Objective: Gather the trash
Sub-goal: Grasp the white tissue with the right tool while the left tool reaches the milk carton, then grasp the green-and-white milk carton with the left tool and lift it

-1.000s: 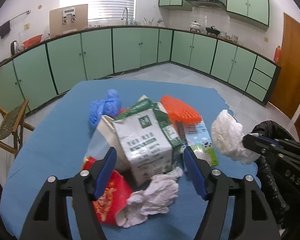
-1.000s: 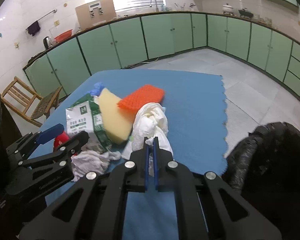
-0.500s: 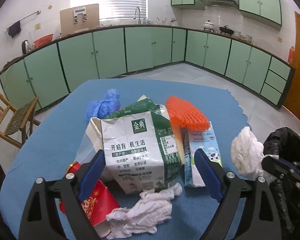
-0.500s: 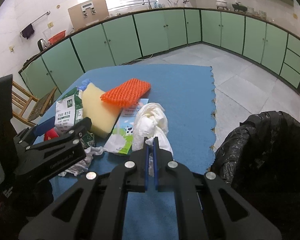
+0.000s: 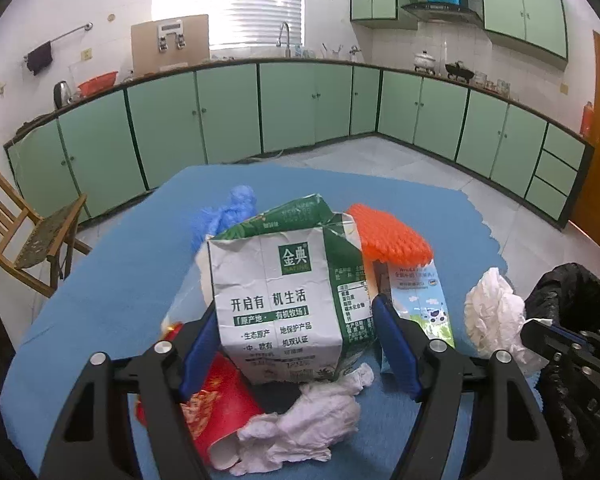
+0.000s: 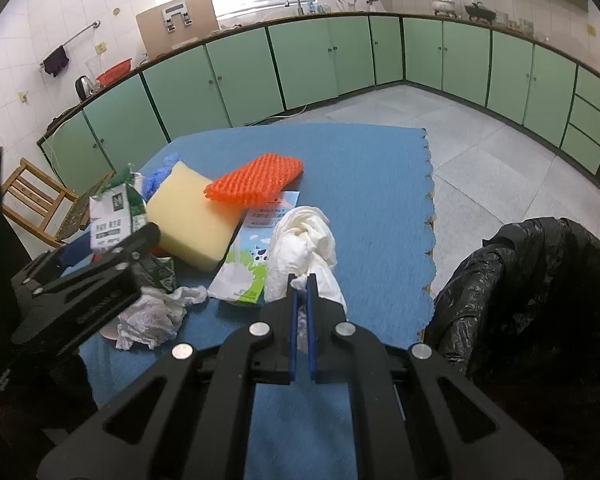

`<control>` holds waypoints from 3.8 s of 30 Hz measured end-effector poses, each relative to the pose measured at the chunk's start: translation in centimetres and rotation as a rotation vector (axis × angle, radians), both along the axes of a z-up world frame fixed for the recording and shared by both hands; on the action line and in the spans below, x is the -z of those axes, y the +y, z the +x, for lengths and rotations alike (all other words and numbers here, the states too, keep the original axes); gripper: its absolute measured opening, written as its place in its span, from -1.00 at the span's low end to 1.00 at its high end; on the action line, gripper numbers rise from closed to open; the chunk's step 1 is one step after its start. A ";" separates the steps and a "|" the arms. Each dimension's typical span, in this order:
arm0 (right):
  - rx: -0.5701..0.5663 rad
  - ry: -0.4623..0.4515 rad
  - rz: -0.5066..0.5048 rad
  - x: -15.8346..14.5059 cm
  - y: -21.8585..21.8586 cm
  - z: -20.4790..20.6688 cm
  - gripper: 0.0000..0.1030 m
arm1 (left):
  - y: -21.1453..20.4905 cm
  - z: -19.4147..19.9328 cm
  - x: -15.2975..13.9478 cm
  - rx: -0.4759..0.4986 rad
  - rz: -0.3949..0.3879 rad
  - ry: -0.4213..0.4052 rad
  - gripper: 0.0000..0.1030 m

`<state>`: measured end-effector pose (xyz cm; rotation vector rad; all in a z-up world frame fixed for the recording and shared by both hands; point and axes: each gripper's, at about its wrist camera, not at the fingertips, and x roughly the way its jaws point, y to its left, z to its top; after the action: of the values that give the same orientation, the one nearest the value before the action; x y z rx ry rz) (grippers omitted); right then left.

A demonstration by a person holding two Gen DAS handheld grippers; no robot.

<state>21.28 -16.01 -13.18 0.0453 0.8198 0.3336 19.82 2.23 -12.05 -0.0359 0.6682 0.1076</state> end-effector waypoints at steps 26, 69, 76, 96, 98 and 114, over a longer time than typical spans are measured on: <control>0.088 -0.032 0.002 -1.8 -3.5 -2.6 -0.94 | -1.9 -2.4 -1.4 0.187 -0.078 0.023 -0.06; 0.099 -0.015 0.023 -1.3 -4.6 -3.0 -0.94 | -4.6 -2.9 -0.8 0.203 0.000 -0.018 0.38; 0.090 -0.034 0.023 -2.3 -4.2 -3.6 -0.94 | -3.8 -3.8 -2.0 0.200 -0.015 -0.038 0.38; 0.152 -0.020 0.019 -1.7 -7.3 -5.2 -0.94 | -6.5 -4.0 0.4 0.289 -0.052 0.078 0.02; 0.158 -0.018 0.015 -1.6 -7.5 -5.2 -0.94 | -6.8 -3.9 0.3 0.300 -0.071 0.082 0.22; 0.168 0.011 0.005 0.0 -8.3 -4.8 -0.94 | -8.7 -3.6 3.1 0.280 -0.011 0.123 0.34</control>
<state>16.48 -24.36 -13.18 0.1203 0.8198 0.1776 16.21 -6.48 -15.18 0.0539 0.7904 -0.1652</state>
